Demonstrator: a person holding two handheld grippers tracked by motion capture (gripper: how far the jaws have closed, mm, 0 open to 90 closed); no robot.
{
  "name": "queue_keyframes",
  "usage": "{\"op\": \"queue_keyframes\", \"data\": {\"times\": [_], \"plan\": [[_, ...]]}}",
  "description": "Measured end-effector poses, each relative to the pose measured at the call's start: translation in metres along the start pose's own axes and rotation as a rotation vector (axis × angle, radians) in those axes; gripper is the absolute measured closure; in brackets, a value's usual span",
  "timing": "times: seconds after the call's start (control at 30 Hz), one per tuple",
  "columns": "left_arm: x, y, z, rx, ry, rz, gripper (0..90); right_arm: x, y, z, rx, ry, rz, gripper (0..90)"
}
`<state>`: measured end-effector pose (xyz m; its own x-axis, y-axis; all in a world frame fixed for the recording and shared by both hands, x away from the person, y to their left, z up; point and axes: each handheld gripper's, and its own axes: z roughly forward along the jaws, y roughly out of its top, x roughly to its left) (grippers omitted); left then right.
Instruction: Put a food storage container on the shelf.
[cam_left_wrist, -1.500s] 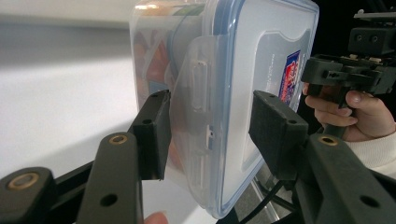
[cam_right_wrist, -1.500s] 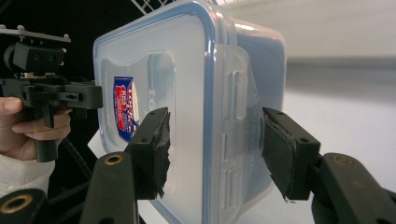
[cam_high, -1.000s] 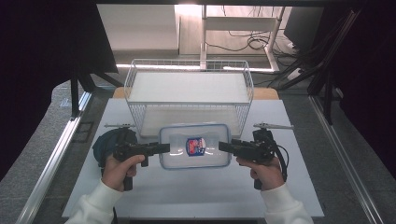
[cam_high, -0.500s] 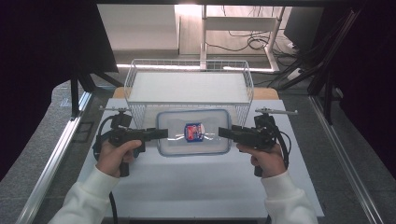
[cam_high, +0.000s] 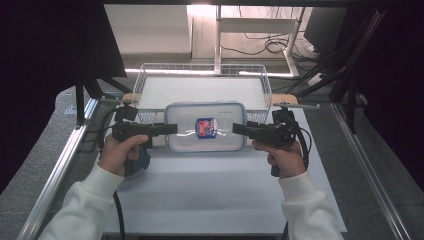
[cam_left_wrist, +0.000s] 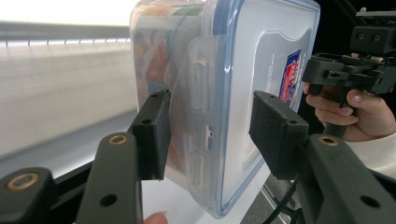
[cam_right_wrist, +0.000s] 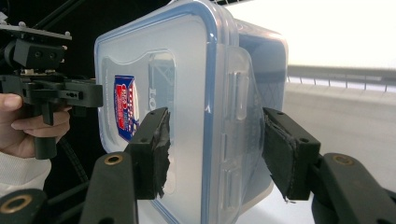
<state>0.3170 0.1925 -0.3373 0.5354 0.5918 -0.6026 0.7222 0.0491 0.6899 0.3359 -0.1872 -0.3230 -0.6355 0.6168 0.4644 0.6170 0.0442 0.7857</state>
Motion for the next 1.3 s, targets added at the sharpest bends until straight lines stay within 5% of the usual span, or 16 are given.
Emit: {"op": "queue_keyframes", "data": {"times": [0.77,1.3], "plan": [[0.005,0.057,-0.002,-0.001,0.035,0.04,49.1,-0.013,0.05,0.017,-0.014,0.023,-0.014,44.0],[0.025,0.088,0.001,-0.017,0.015,0.006,49.0,-0.019,0.093,0.034,0.014,0.004,-0.012,44.0]]}}
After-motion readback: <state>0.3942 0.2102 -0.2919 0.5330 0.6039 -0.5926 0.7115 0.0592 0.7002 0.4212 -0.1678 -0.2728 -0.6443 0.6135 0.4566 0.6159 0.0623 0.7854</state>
